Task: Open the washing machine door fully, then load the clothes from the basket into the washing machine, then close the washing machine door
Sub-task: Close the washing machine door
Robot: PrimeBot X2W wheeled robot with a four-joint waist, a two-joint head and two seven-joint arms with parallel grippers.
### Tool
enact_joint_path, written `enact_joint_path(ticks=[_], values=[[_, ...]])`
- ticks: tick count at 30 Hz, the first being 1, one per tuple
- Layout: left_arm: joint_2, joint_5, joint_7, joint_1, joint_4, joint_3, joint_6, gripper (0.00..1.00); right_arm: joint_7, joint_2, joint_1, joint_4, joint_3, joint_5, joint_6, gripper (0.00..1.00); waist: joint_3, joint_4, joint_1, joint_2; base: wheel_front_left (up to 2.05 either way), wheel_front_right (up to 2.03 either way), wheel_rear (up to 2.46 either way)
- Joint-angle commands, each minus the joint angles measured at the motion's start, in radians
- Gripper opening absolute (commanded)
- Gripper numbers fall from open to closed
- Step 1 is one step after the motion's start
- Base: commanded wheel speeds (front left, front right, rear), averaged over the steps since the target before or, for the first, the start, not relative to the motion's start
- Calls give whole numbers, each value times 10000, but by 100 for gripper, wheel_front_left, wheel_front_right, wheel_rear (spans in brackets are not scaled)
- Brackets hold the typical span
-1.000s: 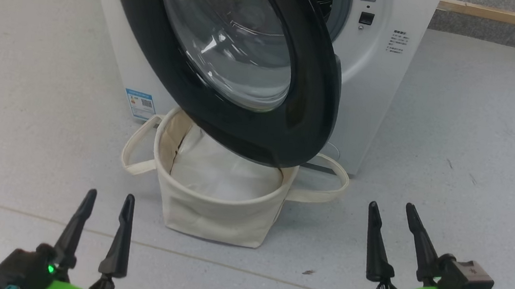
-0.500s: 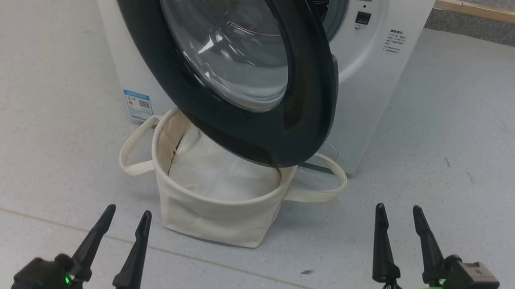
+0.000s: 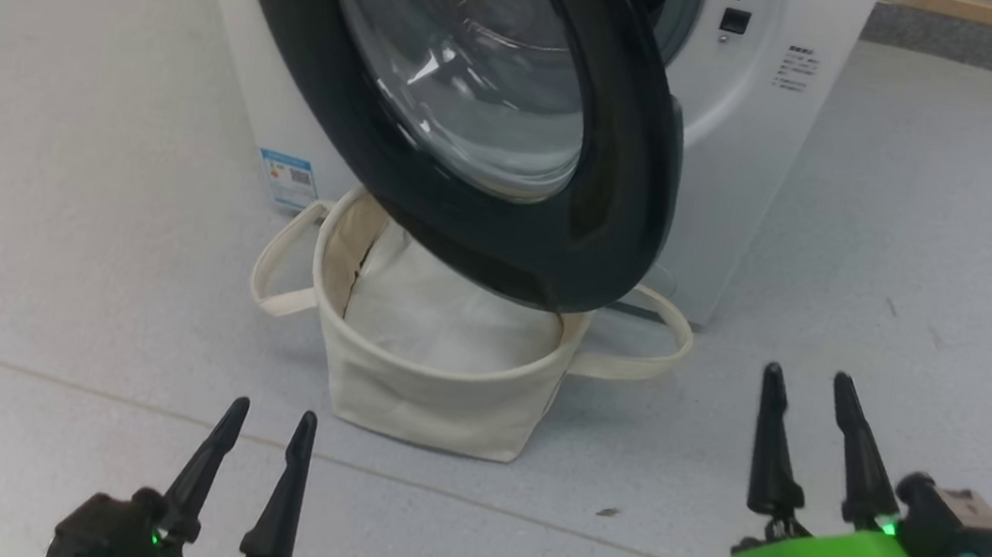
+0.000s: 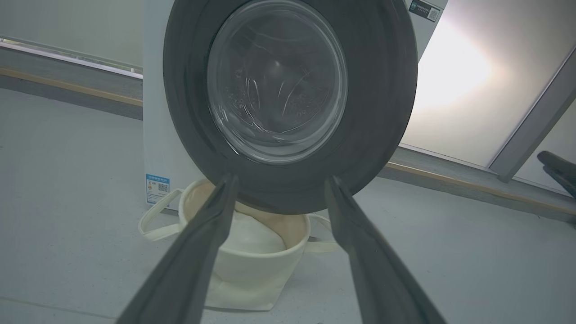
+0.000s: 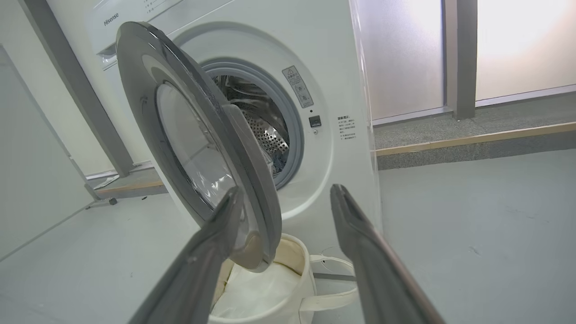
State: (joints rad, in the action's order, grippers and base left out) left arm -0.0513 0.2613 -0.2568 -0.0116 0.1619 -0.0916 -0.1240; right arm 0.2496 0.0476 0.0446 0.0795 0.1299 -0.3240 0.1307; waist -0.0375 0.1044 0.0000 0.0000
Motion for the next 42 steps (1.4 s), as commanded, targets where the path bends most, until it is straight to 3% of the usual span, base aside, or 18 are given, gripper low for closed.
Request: enact_joint_path(ticks=[1, 6, 7, 8, 16, 26, 42], values=[[10, 84, -49, 579, -296, 183, -33, 100, 122, 26, 777, -460, 472, 171, 0, 100, -216, 176, 0, 0, 0, 0, 0], [10, 178, -49, 846, -300, -124, 65, 100, 122, 26, 1585, -218, 1462, 721, 0, 100, -791, 458, 0, 0, 0, 0, 0], [10, 196, -49, 913, -298, -209, 90, 100, 122, 26, 1780, -101, 1658, 889, 0, 88, -929, 524, 0, 0, 0, 0, 0], [10, 221, -49, 989, -296, -304, 116, 100, 122, 26, 1973, 38, 1846, 1019, 0, 0, -1068, 597, 0, 0, 0, 0, 0], [10, 497, -49, 1551, -297, -1081, 352, 100, 122, 26, 3411, 1172, 2017, 1825, 0, 0, -1940, 1179, 0, 0, 0, 0, 0], [10, 871, -49, 2102, -276, -1797, 700, 100, 122, 26, 4782, 2417, 790, 2392, 0, 0, -2732, 1771, 0, 0, 0, 0, 0], [11, 1130, -49, 2618, -603, -2298, 1007, 100, 122, 26, 6194, 3131, -1712, 2678, 0, 0, -3500, 2087, 0, 0, 0, 0, 0]])
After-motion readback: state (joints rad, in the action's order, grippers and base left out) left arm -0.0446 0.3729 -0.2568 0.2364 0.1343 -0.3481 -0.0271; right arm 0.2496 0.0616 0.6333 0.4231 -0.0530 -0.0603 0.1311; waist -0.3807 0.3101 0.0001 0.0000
